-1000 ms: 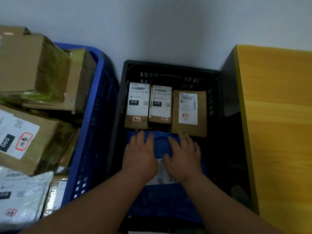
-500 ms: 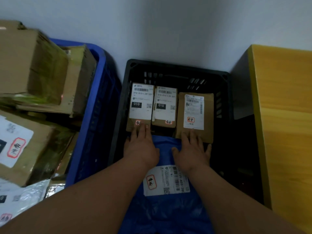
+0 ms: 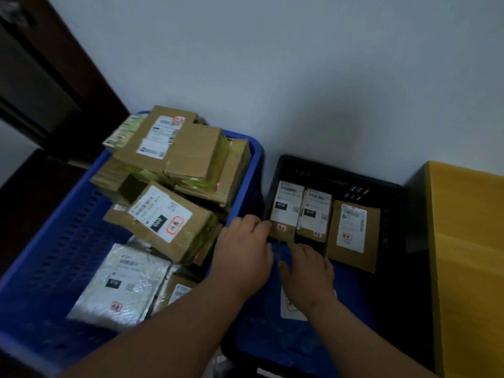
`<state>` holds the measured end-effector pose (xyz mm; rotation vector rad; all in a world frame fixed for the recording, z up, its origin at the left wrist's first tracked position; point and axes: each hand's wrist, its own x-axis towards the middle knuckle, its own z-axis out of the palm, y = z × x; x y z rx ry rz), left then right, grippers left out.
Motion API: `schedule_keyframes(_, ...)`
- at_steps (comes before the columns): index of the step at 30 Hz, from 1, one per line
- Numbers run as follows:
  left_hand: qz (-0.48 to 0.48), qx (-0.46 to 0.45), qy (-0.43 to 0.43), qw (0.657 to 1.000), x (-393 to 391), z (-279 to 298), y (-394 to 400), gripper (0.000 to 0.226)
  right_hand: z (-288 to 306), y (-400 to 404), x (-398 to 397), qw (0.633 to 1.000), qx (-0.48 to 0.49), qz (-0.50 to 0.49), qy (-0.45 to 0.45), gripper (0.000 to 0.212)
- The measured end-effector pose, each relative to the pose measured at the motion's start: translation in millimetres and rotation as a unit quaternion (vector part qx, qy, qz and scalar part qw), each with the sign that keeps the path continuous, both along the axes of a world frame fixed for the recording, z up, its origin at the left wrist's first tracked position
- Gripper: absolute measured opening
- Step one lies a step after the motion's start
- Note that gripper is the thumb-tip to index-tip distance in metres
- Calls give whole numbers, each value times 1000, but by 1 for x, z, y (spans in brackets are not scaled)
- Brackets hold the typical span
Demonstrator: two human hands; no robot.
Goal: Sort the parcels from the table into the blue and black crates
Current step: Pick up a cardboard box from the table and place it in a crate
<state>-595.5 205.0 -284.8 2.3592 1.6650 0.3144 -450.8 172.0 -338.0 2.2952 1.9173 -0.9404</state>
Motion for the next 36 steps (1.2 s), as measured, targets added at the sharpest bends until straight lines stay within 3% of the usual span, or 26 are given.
schedule_keyframes(4, 152, 69, -41, 985, -63, 25, -1, 36, 30, 4, -44, 998, 12, 31, 58, 52)
schedule_keyframes(7, 326, 56, -77, 941, -113, 23, 5, 45, 38, 7, -80, 995, -4, 44, 94, 55)
schedule_keyframes(11, 467, -123, -146, 863, -182, 5, 28, 71, 36, 16, -136, 973, -44, -13, 227, 48)
schedule_keyframes(13, 475, -231, -223, 819, -209, -5, 41, 75, 35, 19, -166, 941, -78, -83, 319, 38)
schedule_keyframes(15, 431, -304, -279, 803, -226, -16, 51, 68, 27, 22, -189, 905, -83, -156, 386, 44)
schedule_keyframes(19, 404, -284, -258, 831, -238, -24, 62, 41, 20, 39, -201, 894, -3, -263, 363, 37)
schedule_keyframes(22, 373, -279, -234, 854, -241, -28, 57, 32, 20, 45, -201, 909, 2, -295, 293, 27)
schedule_keyframes(25, 342, -297, -170, 875, -252, -26, 60, 37, 28, 43, -203, 951, -22, -268, 153, 49)
schedule_keyframes(28, 325, -237, -43, 915, -251, -15, 73, 52, 42, 57, -198, 955, 37, -282, 84, 60)
schedule_keyframes(30, 285, -144, -46, 947, -236, -1, 84, 49, 52, 75, -194, 947, 93, -290, 98, 50)
schedule_keyframes(32, 224, -113, -78, 965, -214, 11, 100, 46, 58, 98, -191, 932, 142, -298, 150, 44)
schedule_keyframes(34, 202, -155, -111, 961, -192, 19, 119, 49, 65, 122, -192, 906, 173, -310, 232, 48)
schedule_keyframes(36, 218, -247, -190, 925, -177, 23, 136, 48, 70, 141, -196, 889, 185, -304, 288, 50)
